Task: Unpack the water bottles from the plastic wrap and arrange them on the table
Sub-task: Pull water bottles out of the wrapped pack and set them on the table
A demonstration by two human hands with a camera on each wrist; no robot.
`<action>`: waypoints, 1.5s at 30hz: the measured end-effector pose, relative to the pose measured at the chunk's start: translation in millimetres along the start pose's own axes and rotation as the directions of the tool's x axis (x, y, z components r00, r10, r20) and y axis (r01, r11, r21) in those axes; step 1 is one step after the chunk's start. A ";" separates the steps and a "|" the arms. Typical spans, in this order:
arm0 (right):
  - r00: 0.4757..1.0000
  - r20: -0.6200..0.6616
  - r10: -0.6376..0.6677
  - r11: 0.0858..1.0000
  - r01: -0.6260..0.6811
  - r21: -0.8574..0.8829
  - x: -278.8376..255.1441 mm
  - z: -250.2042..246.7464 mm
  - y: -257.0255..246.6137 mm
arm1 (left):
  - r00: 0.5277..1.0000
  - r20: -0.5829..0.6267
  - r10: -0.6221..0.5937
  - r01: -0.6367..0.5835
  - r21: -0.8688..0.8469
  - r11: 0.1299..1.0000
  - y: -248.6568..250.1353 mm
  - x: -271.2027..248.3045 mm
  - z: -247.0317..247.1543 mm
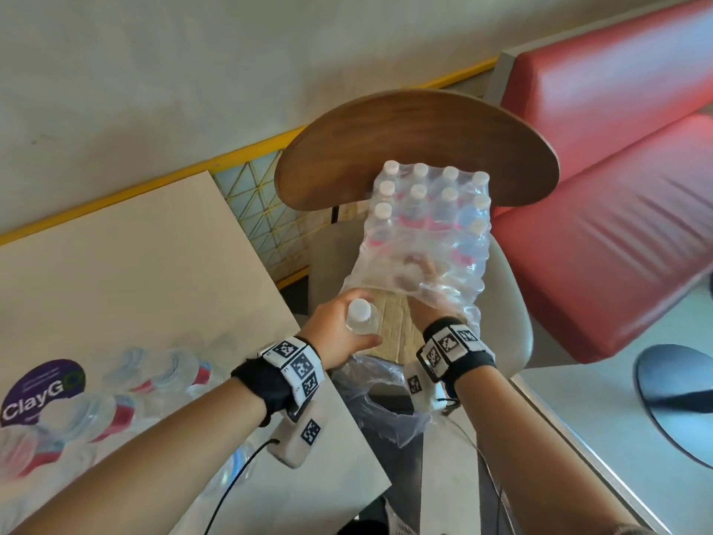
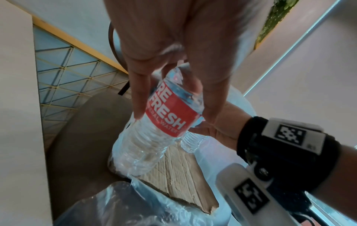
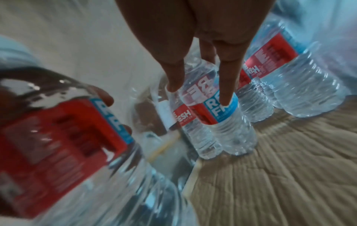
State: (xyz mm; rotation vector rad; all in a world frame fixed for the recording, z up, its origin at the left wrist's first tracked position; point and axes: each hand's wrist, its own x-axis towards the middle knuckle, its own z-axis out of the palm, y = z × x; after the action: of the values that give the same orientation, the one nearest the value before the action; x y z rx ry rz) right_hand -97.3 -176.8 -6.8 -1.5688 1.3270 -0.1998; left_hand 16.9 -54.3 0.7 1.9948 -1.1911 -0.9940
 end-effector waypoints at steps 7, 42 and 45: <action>0.926 0.037 -0.375 0.900 0.373 -0.226 -70.9 -2.3 17.8 | 0.994 0.000 0.110 -0.110 -0.066 0.992 11.4 -74.4 -18.2; 0.534 0.677 -0.506 0.505 0.820 -0.269 -188.1 147.9 -12.4 | 0.884 -0.322 -0.338 0.314 -0.125 0.941 -156.1 -316.2 -35.8; 0.506 0.652 -0.564 0.488 0.842 -0.231 -189.0 147.6 -37.0 | 0.892 -0.291 -0.347 0.331 -0.104 0.938 -154.3 -320.6 -39.6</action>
State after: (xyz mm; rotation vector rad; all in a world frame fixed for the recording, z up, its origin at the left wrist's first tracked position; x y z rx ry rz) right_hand -45.5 55.6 39.9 -2.4175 0.1767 0.0759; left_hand 18.2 303.7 -6.6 2.2623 -0.6564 -0.8235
